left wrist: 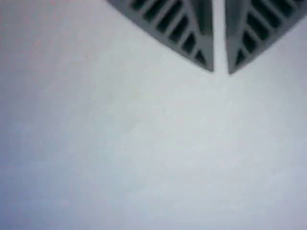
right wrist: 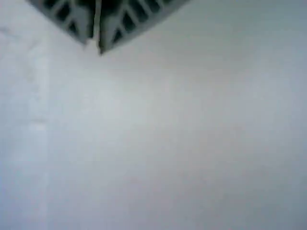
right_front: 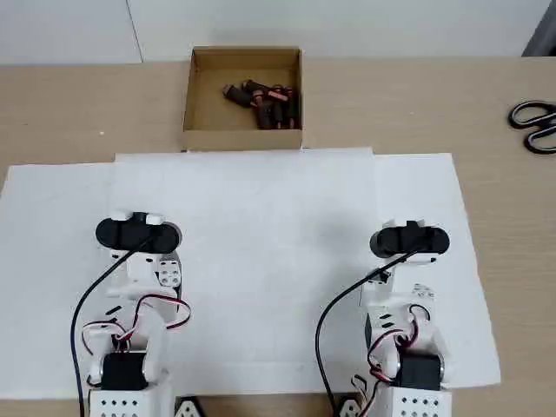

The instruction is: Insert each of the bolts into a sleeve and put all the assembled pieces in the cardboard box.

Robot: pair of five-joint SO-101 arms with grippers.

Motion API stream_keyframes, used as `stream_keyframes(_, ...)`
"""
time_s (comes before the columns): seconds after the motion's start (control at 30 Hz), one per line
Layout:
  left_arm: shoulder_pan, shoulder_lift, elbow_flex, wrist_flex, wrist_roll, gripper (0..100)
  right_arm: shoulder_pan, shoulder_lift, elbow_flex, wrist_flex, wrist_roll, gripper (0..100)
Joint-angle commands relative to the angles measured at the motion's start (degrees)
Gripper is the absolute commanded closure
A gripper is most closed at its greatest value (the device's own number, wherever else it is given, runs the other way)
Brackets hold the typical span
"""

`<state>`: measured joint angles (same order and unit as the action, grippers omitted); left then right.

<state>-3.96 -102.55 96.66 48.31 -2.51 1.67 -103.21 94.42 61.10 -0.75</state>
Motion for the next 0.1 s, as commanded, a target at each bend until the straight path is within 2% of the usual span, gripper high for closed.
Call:
stream_keyframes(0.0,-0.1,0.1,-0.3,0.4,-0.3,100,0.4,-0.7,-0.4,-1.2,-0.3,99.5)
stream_keyframes(0.07,-0.1,0.1,-0.3,0.4,-0.3,100,0.4,-0.7,-0.4,-1.2,-0.3,99.5)
